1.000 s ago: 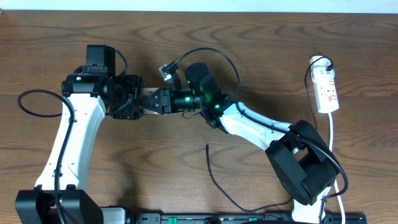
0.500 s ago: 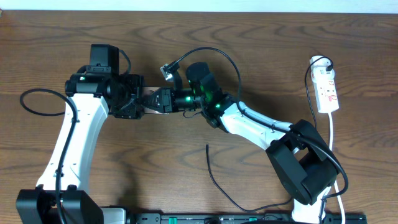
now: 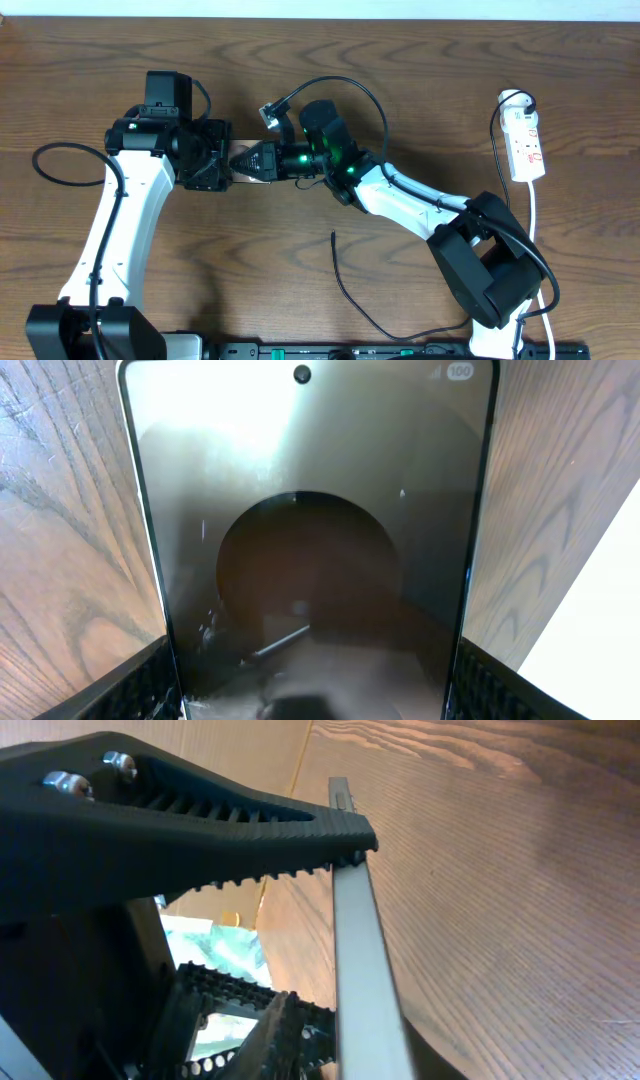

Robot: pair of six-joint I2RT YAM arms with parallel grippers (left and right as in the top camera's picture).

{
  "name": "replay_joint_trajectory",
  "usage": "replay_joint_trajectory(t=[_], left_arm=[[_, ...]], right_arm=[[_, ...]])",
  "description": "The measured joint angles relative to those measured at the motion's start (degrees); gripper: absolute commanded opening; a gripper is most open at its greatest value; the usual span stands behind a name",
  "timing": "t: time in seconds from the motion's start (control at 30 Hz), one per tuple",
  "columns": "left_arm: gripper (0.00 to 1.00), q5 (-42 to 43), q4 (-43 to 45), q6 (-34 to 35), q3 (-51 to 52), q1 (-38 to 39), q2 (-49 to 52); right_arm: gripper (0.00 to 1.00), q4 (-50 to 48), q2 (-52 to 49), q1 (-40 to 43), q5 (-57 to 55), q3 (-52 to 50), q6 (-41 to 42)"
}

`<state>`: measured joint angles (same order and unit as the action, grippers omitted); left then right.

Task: Plug charger to phone and switch on socket
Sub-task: 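Close the right gripper on the phone's side edge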

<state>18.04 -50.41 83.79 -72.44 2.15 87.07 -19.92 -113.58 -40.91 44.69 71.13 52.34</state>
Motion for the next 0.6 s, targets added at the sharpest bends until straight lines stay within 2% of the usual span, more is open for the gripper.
replay_joint_trajectory(t=[0.13,0.37,0.4,0.5,0.53,0.6], left_arm=[[0.07,0.0,0.1,0.0,0.0,0.0,0.0],[0.08,-0.1,0.1,0.0,0.0,0.0,0.0],[0.17,-0.1,0.1,0.0,0.0,0.0,0.0],[0.61,-0.1,0.1,0.0,0.0,0.0,0.0],[0.73,-0.1,0.1,0.0,0.0,0.0,0.0],[0.85,-0.1,0.1,-0.2,0.0,0.0,0.0]], right_arm=[[0.01,0.4,-0.2,0.1,-0.5,-0.1,0.2],[0.01,0.4,-0.3,0.1,-0.5,-0.1,0.2],[0.01,0.4,-0.3,0.1,-0.5,-0.1,0.2],[0.01,0.4,-0.3,0.1,-0.5,-0.1,0.2],[0.01,0.4,-0.3,0.1,-0.5,-0.1,0.2],[0.01,0.3,-0.3,0.2,-0.5,-0.1,0.1]])
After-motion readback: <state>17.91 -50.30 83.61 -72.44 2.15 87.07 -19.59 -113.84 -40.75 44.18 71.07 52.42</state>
